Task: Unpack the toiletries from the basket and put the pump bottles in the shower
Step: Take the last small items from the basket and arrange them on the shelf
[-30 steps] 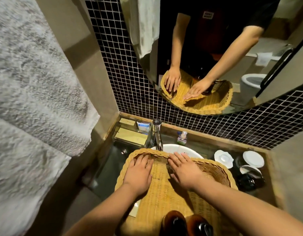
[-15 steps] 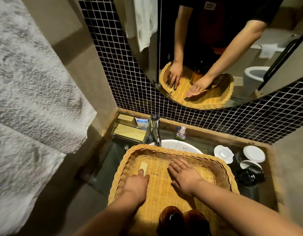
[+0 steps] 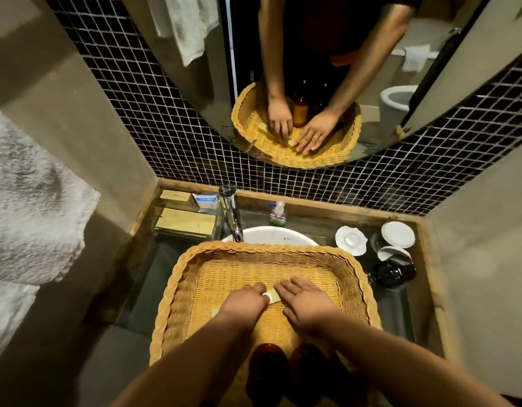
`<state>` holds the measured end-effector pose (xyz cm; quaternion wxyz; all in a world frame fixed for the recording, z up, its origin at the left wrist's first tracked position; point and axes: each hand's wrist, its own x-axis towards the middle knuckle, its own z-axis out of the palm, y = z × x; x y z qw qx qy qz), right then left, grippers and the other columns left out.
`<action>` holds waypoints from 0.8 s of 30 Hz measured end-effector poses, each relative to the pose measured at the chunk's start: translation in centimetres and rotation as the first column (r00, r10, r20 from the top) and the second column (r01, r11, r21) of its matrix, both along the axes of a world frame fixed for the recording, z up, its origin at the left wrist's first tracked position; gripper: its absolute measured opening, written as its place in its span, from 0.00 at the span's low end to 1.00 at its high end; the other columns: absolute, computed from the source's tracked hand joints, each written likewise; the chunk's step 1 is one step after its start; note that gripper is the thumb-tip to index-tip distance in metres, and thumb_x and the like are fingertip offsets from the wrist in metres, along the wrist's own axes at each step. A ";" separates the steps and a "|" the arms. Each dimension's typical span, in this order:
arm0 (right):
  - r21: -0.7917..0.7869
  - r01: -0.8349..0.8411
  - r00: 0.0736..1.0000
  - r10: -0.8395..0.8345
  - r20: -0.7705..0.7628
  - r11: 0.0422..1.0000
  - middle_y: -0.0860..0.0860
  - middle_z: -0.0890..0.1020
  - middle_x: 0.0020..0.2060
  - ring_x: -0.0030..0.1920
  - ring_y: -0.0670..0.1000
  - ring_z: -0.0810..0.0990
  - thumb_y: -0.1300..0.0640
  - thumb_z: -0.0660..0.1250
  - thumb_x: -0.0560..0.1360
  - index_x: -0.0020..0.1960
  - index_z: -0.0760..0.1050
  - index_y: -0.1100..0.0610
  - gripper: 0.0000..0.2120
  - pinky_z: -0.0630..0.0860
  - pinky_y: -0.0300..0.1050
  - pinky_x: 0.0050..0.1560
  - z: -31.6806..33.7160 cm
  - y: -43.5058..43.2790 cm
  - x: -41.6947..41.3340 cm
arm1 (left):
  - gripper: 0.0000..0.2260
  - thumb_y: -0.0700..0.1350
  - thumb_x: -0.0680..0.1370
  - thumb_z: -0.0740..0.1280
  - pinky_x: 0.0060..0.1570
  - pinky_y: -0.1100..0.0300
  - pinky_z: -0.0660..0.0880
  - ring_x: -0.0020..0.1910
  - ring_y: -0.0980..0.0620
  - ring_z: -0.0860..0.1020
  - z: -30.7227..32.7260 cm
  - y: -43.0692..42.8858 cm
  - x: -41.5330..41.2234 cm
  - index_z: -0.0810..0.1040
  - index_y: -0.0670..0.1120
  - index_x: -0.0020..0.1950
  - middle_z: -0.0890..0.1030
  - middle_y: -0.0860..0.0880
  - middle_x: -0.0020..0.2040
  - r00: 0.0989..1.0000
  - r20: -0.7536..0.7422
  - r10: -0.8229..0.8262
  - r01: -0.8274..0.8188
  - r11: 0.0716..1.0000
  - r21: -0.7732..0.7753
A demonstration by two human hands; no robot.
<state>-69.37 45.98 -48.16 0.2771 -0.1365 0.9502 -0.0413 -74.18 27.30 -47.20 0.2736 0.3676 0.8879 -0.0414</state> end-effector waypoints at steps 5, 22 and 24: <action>-0.062 0.067 0.997 -0.069 -0.037 0.996 0.52 0.59 0.79 0.79 0.55 0.55 0.49 0.56 0.82 0.81 0.52 0.54 0.29 0.57 0.50 0.76 -1.4 0.8 1.4 | 0.15 0.47 0.81 0.61 0.50 0.47 0.77 0.62 0.43 0.70 -0.9 1.4 -0.3 0.71 0.51 0.69 0.69 0.46 0.66 0.994 0.027 -0.109 0.105 0.988 0.117; -0.072 -0.127 0.960 0.105 -0.259 0.989 0.58 0.67 0.69 0.67 0.60 0.69 0.51 0.60 0.83 0.78 0.46 0.39 0.31 0.69 0.54 0.65 4.8 -0.4 -4.3 | 0.29 0.51 0.77 0.69 0.69 0.46 0.63 0.71 0.43 0.65 4.1 -5.6 -4.9 0.58 0.59 0.73 0.68 0.48 0.74 0.969 -0.240 0.053 -0.020 0.990 0.138; -0.041 -0.173 0.933 0.151 -0.326 0.984 0.59 0.69 0.67 0.65 0.61 0.71 0.57 0.65 0.80 0.79 0.49 0.40 0.36 0.71 0.54 0.63 7.1 -0.8 -6.7 | 0.26 0.51 0.78 0.67 0.67 0.47 0.65 0.70 0.44 0.67 6.5 -6.6 -7.0 0.60 0.58 0.73 0.69 0.48 0.73 0.944 -0.330 0.032 0.024 0.986 0.164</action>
